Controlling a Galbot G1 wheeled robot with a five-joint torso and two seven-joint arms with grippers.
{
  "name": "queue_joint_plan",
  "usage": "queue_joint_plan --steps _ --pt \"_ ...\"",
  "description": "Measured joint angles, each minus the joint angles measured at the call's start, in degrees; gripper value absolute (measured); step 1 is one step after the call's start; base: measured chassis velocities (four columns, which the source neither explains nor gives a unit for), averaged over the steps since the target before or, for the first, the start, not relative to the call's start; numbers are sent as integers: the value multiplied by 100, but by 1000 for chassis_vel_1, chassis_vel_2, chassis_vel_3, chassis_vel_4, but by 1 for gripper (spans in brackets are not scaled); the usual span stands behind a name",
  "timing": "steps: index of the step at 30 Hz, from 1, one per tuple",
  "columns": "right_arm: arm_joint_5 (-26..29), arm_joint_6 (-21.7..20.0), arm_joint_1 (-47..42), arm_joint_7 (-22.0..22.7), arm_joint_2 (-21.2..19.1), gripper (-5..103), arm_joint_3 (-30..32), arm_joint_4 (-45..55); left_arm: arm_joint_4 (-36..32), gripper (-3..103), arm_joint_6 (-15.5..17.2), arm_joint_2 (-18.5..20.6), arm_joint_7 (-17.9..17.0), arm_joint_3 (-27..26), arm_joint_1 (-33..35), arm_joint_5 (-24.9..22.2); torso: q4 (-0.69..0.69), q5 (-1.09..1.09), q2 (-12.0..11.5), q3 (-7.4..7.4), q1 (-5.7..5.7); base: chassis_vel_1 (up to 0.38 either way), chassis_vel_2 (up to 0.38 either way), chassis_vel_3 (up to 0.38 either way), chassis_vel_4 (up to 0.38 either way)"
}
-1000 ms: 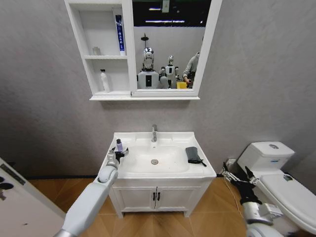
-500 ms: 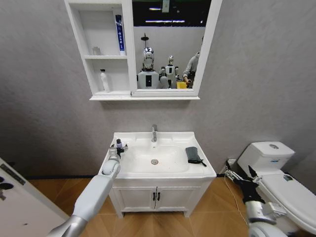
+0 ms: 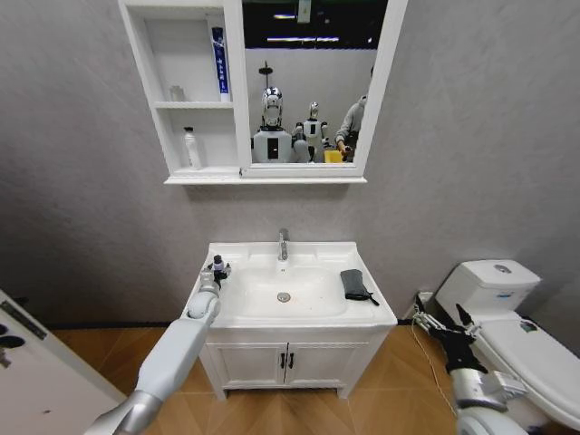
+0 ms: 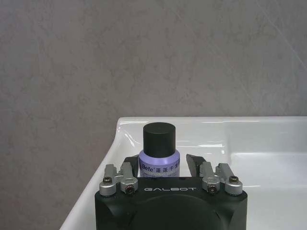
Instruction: Move facial cleanser and shampoo from washbasin to cabinet, then wipe washbasin with towel.
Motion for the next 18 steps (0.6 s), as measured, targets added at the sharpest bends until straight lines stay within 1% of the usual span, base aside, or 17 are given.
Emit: queue_joint_plan --steps 1,2,4,10,11,13,14,16,17,18 --pt "2 0 9 7 -2 100 -7 2 4 49 -10 23 34 -9 0 -6 1 0 0 0 0 0 0 0 0" --pt "5 0 9 12 -4 100 -10 10 2 45 -13 36 48 -23 10 -11 0 0 0 0 0 0 0 0 0" --pt "9 0 8 16 -15 100 -9 24 -55 43 -16 70 65 -36 47 -45 0 0 0 0 0 0 0 0 0" --pt "21 0 3 21 -33 100 14 30 -444 43 -13 278 90 -39 154 -184 1 -1 0 0 0 0 0 0 0" --pt "22 -1 -6 25 -21 100 18 56 -783 43 41 440 65 -39 200 -365 1 -1 0 0 0 0 0 0 0" --pt "18 -8 -37 29 -12 100 18 98 -1206 43 154 609 -55 -49 204 -632 1 0 0 0 0 0 0 0 0" --pt "18 -8 -37 29 -12 100 18 98 -1206 43 154 609 -55 -49 204 -632 1 0 0 0 0 0 0 0 0" --pt "14 -23 -57 38 -13 100 16 130 -1564 43 273 780 -159 -50 133 -805 1 -2 0 0 0 0 0 0 0" --pt "11 -49 -59 59 -20 100 11 166 -1908 43 384 966 -235 -50 4 -1001 0 -1 0 0 0 0 0 0 0" --pt "11 -49 -59 59 -20 100 11 166 -1908 43 384 966 -235 -50 4 -1001 0 -1 0 0 0 0 0 0 0"
